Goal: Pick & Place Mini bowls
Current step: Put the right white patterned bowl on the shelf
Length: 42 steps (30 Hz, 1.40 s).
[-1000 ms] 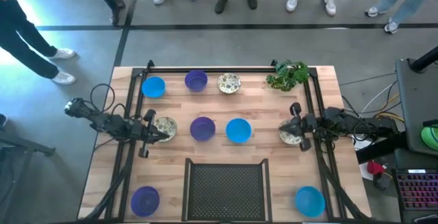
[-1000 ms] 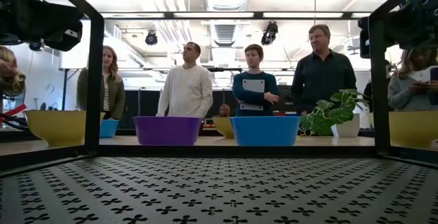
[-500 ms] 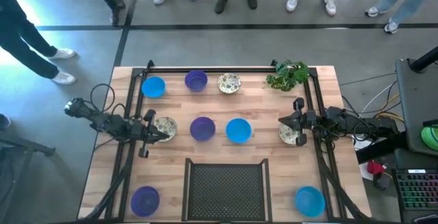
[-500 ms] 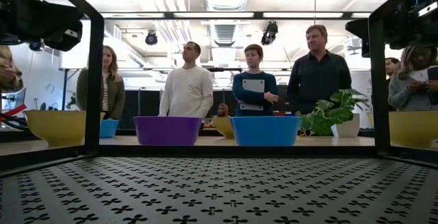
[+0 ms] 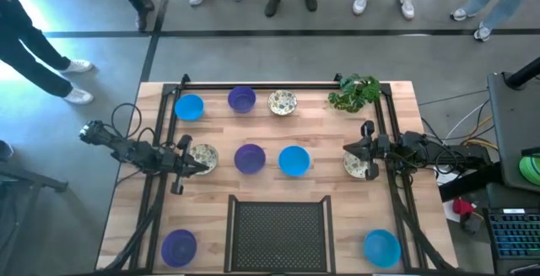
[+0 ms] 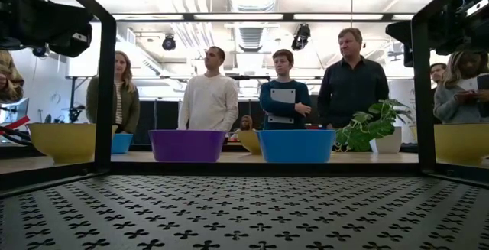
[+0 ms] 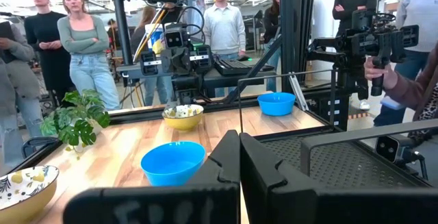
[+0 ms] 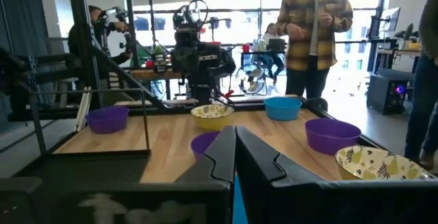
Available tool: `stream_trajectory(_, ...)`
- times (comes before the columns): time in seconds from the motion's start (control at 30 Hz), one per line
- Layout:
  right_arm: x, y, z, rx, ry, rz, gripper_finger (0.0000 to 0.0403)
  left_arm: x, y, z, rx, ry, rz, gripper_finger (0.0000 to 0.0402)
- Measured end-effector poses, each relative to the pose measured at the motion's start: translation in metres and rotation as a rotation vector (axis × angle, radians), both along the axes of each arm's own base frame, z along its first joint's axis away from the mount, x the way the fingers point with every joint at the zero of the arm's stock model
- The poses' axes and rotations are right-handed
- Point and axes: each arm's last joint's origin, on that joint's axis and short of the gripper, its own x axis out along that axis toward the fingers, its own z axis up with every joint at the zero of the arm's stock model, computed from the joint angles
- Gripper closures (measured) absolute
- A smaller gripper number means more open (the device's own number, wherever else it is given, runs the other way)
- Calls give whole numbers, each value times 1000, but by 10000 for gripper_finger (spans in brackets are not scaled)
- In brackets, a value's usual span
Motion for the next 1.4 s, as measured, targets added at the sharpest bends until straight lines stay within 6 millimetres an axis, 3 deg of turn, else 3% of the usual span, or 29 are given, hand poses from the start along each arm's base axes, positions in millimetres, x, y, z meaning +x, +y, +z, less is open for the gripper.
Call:
stream_trajectory(0.43, 0, 0, 0, 46, -7, -3, 394, 0, 0, 0, 0, 0, 0, 402)
stream_trajectory(0.83, -2, -9, 3, 184, -37, -288, 394, 0, 0, 5, -21, -45, 4, 402)
stream_trajectory(1.1, -7, -11, 22, 215, -78, -363, 394, -1, 1, 10, -32, -92, 5, 402)
stream_trajectory(1.4, -5, -12, 54, 296, 72, -431, 394, -1, 1, 10, -2, -98, 19, 402)
